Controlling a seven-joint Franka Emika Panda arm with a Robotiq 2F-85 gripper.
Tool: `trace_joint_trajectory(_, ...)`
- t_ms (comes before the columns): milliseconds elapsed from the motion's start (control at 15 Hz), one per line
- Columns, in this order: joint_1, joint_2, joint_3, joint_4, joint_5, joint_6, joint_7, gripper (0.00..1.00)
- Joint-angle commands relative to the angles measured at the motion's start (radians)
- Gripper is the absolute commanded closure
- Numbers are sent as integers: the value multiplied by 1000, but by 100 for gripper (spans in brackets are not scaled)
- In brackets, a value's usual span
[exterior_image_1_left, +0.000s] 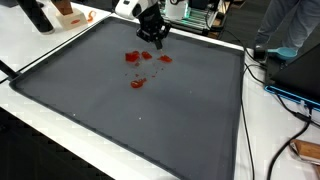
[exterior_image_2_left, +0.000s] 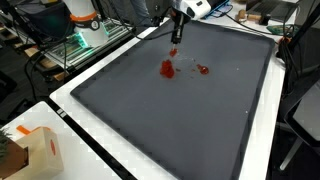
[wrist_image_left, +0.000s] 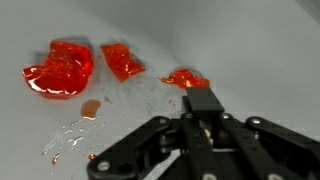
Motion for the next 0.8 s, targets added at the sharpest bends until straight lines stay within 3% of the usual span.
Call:
trace_joint_trajectory(0, 0, 19, 4, -4, -23, -3, -11, 97)
trace_joint_trajectory(733, -13, 31, 9, 1, -6, 5, -38, 97)
